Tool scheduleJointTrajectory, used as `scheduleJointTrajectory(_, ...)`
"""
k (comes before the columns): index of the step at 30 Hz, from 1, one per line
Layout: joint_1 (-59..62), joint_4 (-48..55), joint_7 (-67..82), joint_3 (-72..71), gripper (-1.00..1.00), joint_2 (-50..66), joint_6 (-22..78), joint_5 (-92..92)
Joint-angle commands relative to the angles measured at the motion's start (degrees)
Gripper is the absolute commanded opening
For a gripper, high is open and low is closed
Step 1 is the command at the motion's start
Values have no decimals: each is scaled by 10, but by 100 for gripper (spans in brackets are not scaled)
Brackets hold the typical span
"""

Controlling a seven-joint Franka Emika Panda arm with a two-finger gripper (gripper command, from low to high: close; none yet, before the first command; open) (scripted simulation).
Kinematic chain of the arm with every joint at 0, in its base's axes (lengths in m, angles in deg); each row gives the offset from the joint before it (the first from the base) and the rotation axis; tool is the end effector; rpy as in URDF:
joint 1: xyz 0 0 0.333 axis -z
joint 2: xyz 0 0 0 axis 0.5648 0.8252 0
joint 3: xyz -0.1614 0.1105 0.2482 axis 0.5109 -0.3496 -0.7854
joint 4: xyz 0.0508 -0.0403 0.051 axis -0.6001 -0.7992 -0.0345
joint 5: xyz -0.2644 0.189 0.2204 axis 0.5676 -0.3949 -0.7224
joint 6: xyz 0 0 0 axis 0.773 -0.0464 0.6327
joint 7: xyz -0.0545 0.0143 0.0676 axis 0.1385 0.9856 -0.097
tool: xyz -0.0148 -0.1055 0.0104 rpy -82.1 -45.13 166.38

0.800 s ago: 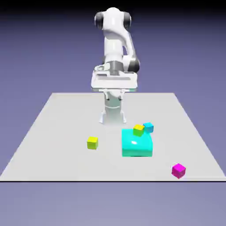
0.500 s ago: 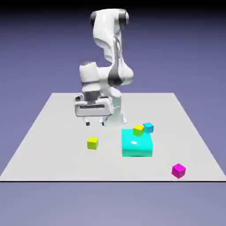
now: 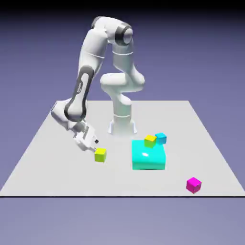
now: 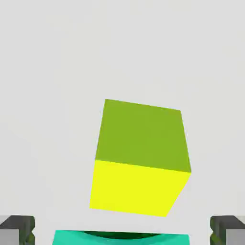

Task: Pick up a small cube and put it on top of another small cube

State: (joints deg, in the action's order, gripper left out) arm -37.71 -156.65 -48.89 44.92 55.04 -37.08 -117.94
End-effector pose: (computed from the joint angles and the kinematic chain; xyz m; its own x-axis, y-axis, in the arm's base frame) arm 0.2544 -0.2242 0.1495 -0.7879 -0.3363 -0.5158 -0.5992 0.6121 0.5161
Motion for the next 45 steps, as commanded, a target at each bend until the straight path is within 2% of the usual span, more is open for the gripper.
scheduleJointTrajectory(1,0,0,0,0,0,0,0,0)
scheduleJointTrajectory(7,9,5,77,-90,0,100,-17,-134)
scheduleJointTrajectory(8,9,5,77,-90,-100,100,-17,-134)
scheduleJointTrajectory(15,0,-2,-8,-13,-100,-9,1,4)
scheduleJointTrajectory(35,-6,-67,-265,-428,-100,-326,37,125)
scheduleJointTrajectory(37,-6,-69,-271,-437,-100,-333,37,128)
scheduleJointTrajectory(41,-48,-102,-214,-472,-100,-264,-56,36)
scheduleJointTrajectory(42,-48,-102,-214,-472,100,-264,-56,36)
scheduleJointTrajectory(45,-25,-84,-244,-453,100,-301,-6,85)
